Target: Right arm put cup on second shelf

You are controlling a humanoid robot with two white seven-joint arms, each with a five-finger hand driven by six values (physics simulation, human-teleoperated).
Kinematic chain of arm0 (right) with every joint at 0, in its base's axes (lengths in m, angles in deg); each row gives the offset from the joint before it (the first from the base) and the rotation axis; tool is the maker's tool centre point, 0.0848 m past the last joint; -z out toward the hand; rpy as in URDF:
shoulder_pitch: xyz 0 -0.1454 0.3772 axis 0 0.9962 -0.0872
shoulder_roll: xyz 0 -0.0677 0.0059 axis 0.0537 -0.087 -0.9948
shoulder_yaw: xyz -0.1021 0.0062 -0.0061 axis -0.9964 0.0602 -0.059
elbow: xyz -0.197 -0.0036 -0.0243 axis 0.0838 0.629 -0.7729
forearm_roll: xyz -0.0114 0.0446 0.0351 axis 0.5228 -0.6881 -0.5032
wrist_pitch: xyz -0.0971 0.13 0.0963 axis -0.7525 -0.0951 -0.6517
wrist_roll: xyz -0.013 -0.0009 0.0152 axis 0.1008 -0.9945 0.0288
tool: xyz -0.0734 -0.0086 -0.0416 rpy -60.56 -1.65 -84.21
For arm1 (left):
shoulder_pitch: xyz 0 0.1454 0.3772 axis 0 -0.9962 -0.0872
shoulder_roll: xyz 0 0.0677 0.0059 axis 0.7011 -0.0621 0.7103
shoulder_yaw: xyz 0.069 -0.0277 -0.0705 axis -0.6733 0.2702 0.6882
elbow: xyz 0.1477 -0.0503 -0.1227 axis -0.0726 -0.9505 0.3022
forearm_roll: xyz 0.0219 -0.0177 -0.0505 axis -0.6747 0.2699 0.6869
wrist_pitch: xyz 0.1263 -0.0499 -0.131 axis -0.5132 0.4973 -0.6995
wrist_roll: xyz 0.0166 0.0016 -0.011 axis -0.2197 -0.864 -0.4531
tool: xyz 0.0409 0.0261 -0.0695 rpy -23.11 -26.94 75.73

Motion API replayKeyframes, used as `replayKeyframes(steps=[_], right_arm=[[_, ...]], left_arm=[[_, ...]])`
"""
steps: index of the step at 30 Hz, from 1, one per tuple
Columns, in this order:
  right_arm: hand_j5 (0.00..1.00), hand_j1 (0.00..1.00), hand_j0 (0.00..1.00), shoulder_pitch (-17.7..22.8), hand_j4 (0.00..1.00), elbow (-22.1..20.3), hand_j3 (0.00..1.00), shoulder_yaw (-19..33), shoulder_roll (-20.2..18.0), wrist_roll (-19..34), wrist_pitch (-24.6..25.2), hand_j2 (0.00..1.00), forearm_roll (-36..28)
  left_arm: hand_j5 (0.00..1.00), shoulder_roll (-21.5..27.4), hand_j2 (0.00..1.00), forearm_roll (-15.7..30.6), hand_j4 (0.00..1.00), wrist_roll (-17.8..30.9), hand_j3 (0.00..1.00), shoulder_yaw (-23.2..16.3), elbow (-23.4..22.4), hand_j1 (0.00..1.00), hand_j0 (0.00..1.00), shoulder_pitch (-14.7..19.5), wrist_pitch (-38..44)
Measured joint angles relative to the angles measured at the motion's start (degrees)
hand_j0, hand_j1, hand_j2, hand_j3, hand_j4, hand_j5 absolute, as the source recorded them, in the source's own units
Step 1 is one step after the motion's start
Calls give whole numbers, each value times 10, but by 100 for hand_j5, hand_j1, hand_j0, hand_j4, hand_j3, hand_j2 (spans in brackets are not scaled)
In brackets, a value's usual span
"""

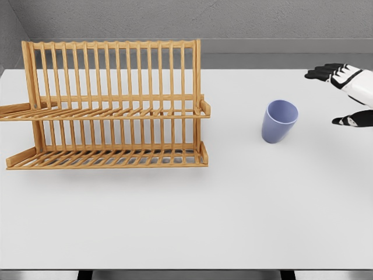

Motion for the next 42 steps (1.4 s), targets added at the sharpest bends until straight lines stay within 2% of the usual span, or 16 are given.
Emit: replayKeyframes(steps=[6,8,10,12,14,16,20,26,31,35,42], right_arm=[[100,100,100,5,100,15,100,-1,-5,-1,0,100,-2],[100,100,100,0,100,12,100,-3,-26,23,0,100,-1],[100,100,100,-38,100,0,100,0,-39,105,0,100,-3],[100,100,100,-84,100,-5,100,0,-32,172,0,100,-4],[100,100,100,-134,100,-6,100,-15,-15,206,0,100,-3],[100,100,100,-196,100,-2,100,-60,5,224,0,100,-3],[100,100,100,-240,100,15,100,-147,32,238,-1,100,0],[100,100,100,-294,100,51,100,-187,57,242,-1,100,24],[100,100,100,-321,100,93,100,-235,78,242,0,100,55],[100,100,100,-323,100,119,100,-279,93,243,-1,100,63],[100,100,100,-349,100,142,100,-309,111,243,-1,100,65]], left_arm=[[100,0,100,0,100,0,100,0,0,100,100,0,0],[100,0,100,0,100,0,100,0,0,100,100,0,0],[100,0,100,0,100,0,100,0,0,100,100,0,0],[100,0,100,0,100,0,100,0,0,100,100,0,0],[100,0,100,0,100,0,100,0,0,100,100,0,0],[100,0,100,0,100,0,100,0,0,100,100,0,0],[100,0,100,0,100,0,100,0,0,100,100,0,0],[100,0,100,0,100,0,100,0,0,100,100,0,0],[100,0,100,0,100,0,100,0,0,100,100,0,0],[100,0,100,0,100,0,100,0,0,100,100,0,0],[100,0,100,0,100,0,100,0,0,100,100,0,0]])
